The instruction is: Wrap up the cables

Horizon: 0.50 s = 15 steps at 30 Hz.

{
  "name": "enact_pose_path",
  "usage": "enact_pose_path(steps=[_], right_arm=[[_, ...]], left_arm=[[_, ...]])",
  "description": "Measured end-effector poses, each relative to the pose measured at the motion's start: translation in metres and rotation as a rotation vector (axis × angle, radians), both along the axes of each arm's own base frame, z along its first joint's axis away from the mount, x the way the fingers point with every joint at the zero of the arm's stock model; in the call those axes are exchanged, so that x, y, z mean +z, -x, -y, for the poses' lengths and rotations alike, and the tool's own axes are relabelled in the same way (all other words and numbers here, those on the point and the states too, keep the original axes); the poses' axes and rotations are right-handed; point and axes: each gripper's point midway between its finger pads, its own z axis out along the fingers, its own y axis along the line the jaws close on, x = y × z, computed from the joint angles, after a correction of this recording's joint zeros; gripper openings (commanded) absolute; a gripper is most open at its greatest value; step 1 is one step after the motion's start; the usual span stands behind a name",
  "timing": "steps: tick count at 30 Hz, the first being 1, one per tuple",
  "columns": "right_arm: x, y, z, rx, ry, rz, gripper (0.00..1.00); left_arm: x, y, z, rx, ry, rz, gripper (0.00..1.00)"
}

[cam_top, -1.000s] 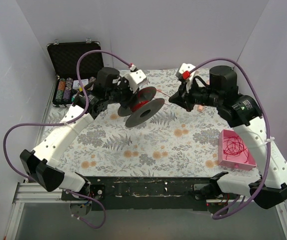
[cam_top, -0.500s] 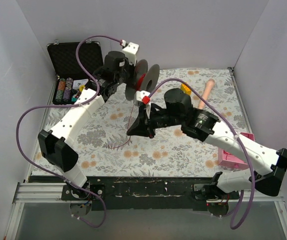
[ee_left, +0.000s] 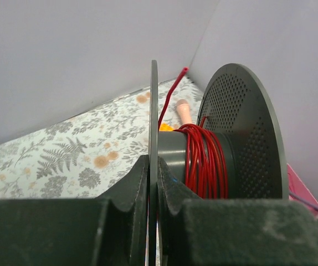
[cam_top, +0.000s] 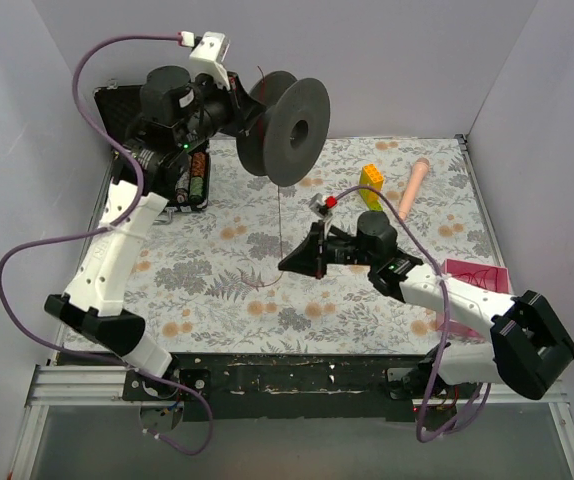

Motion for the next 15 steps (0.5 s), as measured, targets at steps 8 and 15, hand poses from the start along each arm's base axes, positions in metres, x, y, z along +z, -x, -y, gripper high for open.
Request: enact_pose_path(steps=[8, 15], right_arm=[[-0.015, -0.075, 0.077, -0.21, 0.001, -0.098, 0.01], [0.004, -0.097, 0.114, -0.256, 0.112, -0.027, 0.01]], left_arm=[[0.003, 0.103, 0.003, -0.342, -0.046, 0.066, 0.0], [-0.09, 0.157, -0.003, -0.623, -0.333, 0.031, 0.0]])
